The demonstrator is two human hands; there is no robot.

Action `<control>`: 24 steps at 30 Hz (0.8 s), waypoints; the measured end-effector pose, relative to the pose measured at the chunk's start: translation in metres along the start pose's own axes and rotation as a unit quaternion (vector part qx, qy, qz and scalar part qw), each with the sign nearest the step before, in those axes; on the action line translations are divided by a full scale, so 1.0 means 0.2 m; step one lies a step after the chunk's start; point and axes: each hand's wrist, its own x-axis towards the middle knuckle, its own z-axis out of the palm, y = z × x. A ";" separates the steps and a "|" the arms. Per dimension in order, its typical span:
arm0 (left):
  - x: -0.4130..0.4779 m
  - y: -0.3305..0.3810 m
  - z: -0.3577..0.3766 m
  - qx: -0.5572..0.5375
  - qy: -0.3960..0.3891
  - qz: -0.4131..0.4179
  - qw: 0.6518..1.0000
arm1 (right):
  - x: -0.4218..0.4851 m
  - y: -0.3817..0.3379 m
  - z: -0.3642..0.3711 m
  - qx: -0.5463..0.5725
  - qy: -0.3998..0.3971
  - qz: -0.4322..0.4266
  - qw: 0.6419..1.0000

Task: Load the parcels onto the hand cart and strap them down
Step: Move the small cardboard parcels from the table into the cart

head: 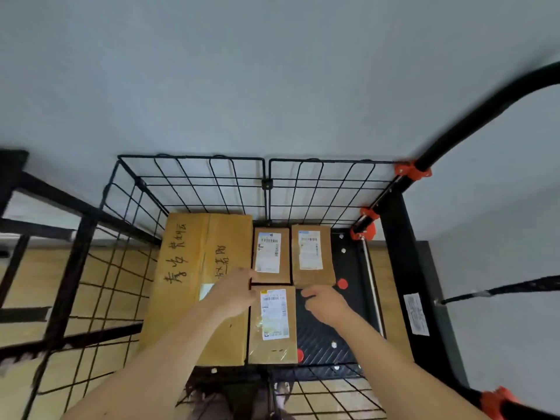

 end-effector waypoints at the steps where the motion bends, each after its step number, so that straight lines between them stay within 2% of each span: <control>1: -0.06 0.02 -0.05 0.022 0.009 0.011 1.000 | -0.05 -0.05 -0.02 0.011 0.010 -0.014 1.000; 6: -0.30 0.03 -0.27 0.043 0.073 0.061 0.995 | -0.25 -0.31 -0.07 0.017 0.071 -0.097 0.993; 11: -0.55 -0.02 -0.53 0.042 0.170 0.085 0.981 | -0.42 -0.64 -0.11 0.015 0.129 -0.218 0.967; 17: -0.87 -0.16 -0.85 0.027 0.276 0.088 0.957 | -0.66 -1.07 -0.05 -0.001 0.136 -0.306 0.942; 24: -1.23 -0.51 -1.15 0.007 0.361 0.089 0.928 | -0.91 -1.58 0.26 -0.011 0.134 -0.379 0.916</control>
